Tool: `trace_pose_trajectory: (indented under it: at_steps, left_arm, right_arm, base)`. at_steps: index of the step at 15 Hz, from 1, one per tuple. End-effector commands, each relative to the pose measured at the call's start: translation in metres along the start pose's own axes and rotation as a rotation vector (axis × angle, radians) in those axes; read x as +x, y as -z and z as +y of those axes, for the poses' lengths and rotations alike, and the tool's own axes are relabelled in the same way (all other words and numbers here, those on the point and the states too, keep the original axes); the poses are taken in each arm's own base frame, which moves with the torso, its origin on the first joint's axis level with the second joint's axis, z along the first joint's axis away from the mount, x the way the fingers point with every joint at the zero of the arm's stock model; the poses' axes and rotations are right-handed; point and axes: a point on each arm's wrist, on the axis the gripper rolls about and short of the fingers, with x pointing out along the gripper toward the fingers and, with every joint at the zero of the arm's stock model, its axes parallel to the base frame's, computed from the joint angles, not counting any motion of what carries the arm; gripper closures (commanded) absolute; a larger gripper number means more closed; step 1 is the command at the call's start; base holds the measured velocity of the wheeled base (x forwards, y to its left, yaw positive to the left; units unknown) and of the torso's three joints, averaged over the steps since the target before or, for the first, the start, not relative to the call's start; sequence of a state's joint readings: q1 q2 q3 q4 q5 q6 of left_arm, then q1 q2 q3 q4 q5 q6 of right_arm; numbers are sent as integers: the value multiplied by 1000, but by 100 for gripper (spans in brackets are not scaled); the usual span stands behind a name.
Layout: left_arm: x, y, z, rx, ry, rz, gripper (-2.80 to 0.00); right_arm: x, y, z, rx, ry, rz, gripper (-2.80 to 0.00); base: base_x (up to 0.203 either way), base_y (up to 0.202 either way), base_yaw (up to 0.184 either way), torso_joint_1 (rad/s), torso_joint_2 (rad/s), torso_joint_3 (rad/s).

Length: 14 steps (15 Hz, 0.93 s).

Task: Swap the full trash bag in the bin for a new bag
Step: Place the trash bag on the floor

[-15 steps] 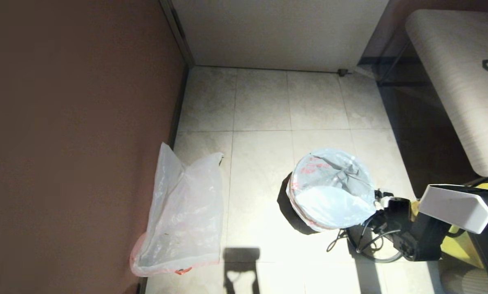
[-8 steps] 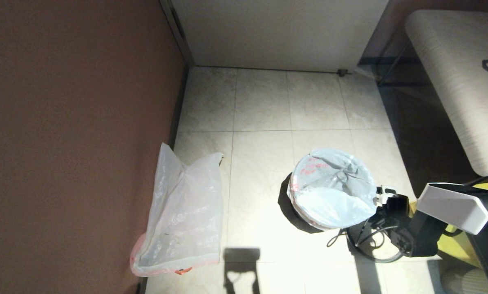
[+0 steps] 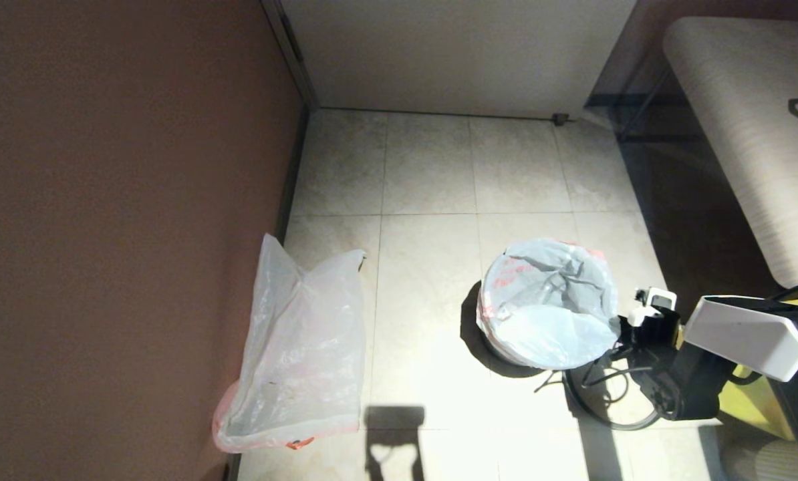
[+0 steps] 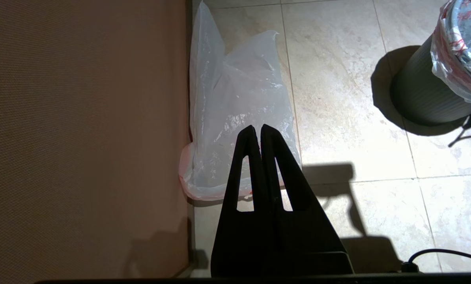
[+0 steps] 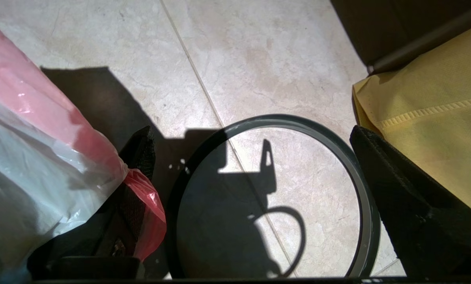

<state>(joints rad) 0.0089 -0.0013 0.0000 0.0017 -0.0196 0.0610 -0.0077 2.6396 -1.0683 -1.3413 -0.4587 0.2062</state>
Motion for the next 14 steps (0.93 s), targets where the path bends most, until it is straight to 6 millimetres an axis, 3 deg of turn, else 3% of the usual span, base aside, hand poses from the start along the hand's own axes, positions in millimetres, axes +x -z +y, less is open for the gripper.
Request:
trace_pose_trajectory:
  at_steps: [1,5,6,14]
  left_arm:
    - [0,0,0,0,0,-2,0]
    - [0,0,0,0,0,-2,0]
    - [0,0,0,0,0,-2,0]
    - [0,0,0,0,0,-2,0]
  right_arm:
    - [-2,-8,1,19,18,-25,-280]
    - [-16,-20,4,64,5,-26,-280]
    - [-16,-23,4,69,5,-32,0]
    - [-22,-38,7,107,-9,-55,0]
  base:
    - [0,0,0,0,0,0]
    - [0,0,0,0,0,0]
    - [0,0,0,0,0,0]
    - [0,0,0,0,0,0]
